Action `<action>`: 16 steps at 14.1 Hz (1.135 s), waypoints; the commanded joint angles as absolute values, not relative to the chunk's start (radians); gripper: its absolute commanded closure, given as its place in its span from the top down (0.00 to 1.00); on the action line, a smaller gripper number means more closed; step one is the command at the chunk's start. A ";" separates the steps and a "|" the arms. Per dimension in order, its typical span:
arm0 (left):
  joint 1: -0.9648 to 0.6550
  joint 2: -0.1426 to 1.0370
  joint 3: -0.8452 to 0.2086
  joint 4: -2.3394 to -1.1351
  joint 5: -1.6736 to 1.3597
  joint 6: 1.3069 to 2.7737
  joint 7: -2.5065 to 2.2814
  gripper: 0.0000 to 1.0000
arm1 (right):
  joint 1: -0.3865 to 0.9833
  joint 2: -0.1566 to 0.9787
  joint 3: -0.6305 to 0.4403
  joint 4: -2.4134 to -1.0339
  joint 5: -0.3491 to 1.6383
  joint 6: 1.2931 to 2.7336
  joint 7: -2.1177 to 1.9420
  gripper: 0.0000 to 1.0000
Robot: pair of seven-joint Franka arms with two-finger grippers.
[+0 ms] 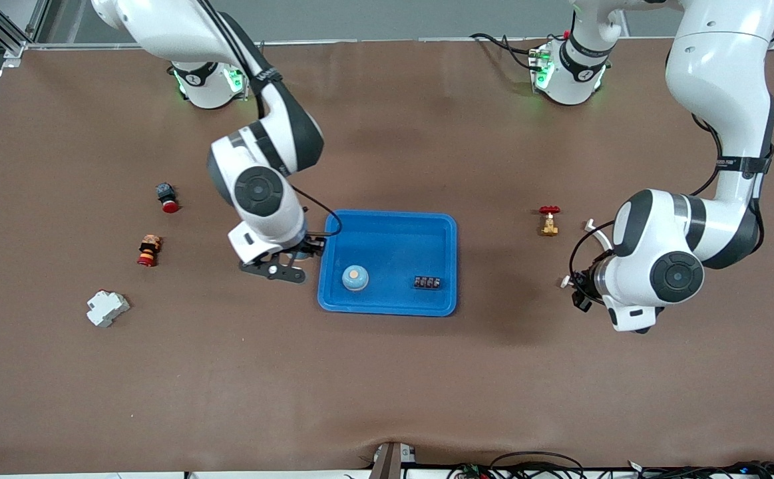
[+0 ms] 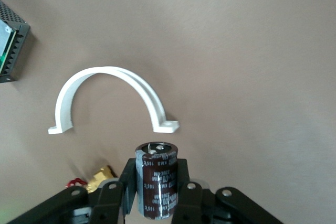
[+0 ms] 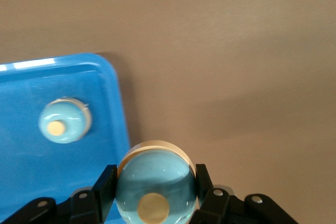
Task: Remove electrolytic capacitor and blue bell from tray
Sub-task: 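Carry the bell beside the red buttons while the left gripper carries the capacitor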
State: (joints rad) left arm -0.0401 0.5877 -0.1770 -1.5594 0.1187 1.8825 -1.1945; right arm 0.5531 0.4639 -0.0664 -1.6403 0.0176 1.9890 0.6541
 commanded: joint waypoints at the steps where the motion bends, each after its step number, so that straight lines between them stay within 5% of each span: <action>1: -0.014 0.540 -0.175 -1.695 0.127 1.955 -1.138 0.00 | 0.493 0.365 -0.054 -1.767 0.026 2.006 0.546 0.00; 7: 0.034 0.522 -0.178 -1.842 0.196 2.010 -1.115 0.00 | 0.367 0.241 -0.054 -1.991 0.026 2.152 0.303 0.00; 13: 0.047 0.538 -0.178 -1.865 0.183 2.013 -1.121 0.00 | 0.249 0.180 -0.052 -2.193 0.028 2.348 0.098 0.00; 14: 0.060 0.540 -0.179 -1.865 0.183 2.011 -1.121 0.09 | 0.233 0.179 -0.052 -2.224 0.028 2.390 0.078 0.00; 16: 0.060 0.528 -0.179 -1.859 0.179 1.973 -1.129 0.67 | 0.210 0.181 -0.052 -2.278 0.028 2.471 0.045 0.00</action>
State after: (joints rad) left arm 0.0471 0.5607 -0.1725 -1.8410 0.1758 1.9977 -1.1201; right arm 0.2471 0.2260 -0.0710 -2.1950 0.0179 2.4054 0.0884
